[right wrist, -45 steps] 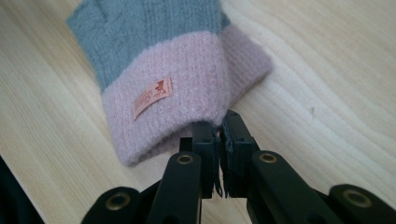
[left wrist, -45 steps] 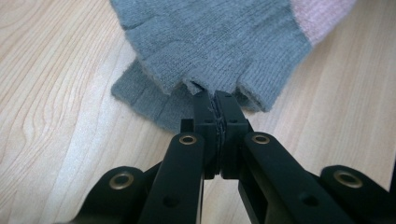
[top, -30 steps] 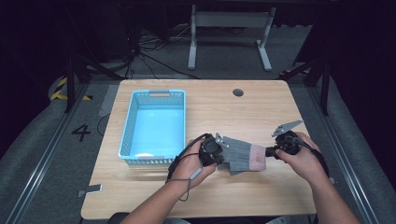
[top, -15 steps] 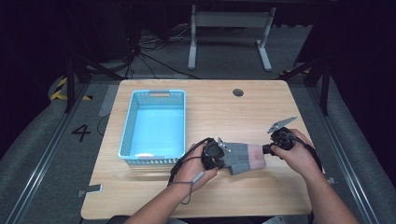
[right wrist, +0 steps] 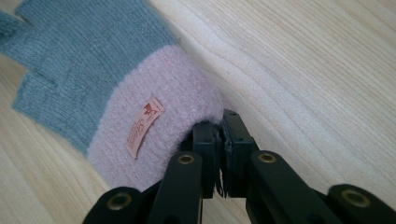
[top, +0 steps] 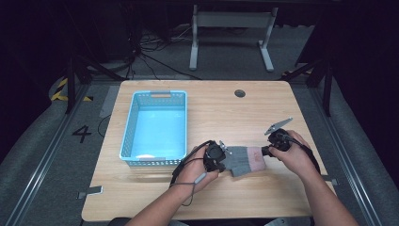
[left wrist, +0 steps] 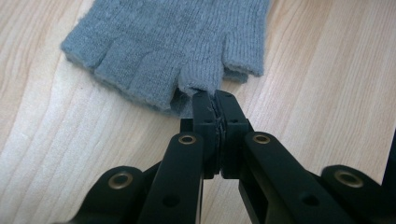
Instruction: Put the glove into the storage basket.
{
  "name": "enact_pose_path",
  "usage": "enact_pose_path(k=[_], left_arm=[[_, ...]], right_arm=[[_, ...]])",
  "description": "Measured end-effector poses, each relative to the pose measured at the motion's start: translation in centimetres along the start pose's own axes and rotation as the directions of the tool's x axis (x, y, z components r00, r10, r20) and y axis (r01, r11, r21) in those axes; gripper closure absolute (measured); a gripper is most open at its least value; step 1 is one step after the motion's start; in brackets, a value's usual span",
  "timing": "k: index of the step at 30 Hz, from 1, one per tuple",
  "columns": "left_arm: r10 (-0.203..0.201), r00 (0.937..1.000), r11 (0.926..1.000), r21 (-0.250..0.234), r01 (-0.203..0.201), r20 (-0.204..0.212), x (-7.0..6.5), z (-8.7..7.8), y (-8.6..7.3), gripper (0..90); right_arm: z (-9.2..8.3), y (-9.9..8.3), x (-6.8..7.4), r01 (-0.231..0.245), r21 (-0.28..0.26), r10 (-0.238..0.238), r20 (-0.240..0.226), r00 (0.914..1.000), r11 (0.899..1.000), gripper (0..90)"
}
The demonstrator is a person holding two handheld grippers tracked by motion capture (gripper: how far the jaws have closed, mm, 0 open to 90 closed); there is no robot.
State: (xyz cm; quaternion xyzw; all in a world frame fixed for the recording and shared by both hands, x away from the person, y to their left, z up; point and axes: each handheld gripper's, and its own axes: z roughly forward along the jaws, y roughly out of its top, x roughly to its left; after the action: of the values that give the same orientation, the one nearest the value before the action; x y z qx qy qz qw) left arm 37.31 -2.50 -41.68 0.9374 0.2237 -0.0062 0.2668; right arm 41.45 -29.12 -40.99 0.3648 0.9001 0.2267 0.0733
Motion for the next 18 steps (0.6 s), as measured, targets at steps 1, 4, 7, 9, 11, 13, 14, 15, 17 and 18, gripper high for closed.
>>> enact_pose_path(k=[1,4,7,9,11,13,14,15,17,18], left_arm=[[0.0,1.0,1.0,0.005,0.0,0.004,0.1,0.1,0.0,88.2],[-0.014,0.9999,0.9999,-0.003,0.014,0.01,0.2,0.1,-0.2,85.6],[-0.024,0.9996,0.9993,-0.028,0.024,-0.01,0.4,-0.2,-0.2,77.1],[-0.024,0.9996,0.999,-0.037,0.023,-0.014,0.5,-0.5,-0.2,71.6],[-0.031,0.9993,0.998,-0.057,0.03,-0.022,0.6,-0.7,-0.2,69.5],[-0.036,0.9992,0.9971,-0.067,0.034,-0.02,0.7,-0.9,-0.2,67.1],[-0.038,0.9991,0.9966,-0.073,0.037,-0.017,0.7,-1.0,-0.2,64.0],[-0.045,0.9989,0.9955,-0.084,0.044,-0.015,0.7,-1.1,-0.1,64.0],[-0.045,0.9987,0.9944,-0.096,0.043,-0.021,0.6,-1.4,0.0,60.4],[-0.041,0.9986,0.9941,-0.101,0.037,-0.033,0.6,-1.5,0.2,58.8]], right_arm=[[0.1,0.0,0.0,-0.001,0.004,0.001,0.001,1.0,1.0,85.3],[0.1,-0.1,-0.1,-0.002,0.01,0.002,0.016,0.9999,1.0,79.6],[0.1,-0.4,-0.1,-0.008,0.002,0.008,0.073,0.9973,1.0,65.8],[-0.1,-0.6,-0.3,-0.016,-0.008,0.016,0.073,0.9972,1.0,63.8],[-0.4,-0.8,-0.5,-0.016,-0.015,0.018,0.088,0.9959,1.0,63.8],[-0.8,-0.9,-0.6,-0.015,-0.019,0.017,0.105,0.9944,1.0,63.8],[-1.2,-0.9,-0.7,-0.018,-0.035,0.022,0.11,0.9937,0.999,63.7],[-1.2,-0.9,-0.7,-0.018,-0.035,0.022,0.11,0.9937,0.999,63.7],[-1.8,-1.0,-0.7,-0.018,-0.049,0.024,0.119,0.9926,0.999,63.2],[-2.0,-1.1,-0.8,-0.021,-0.053,0.027,0.12,0.9924,0.998,62.6]])
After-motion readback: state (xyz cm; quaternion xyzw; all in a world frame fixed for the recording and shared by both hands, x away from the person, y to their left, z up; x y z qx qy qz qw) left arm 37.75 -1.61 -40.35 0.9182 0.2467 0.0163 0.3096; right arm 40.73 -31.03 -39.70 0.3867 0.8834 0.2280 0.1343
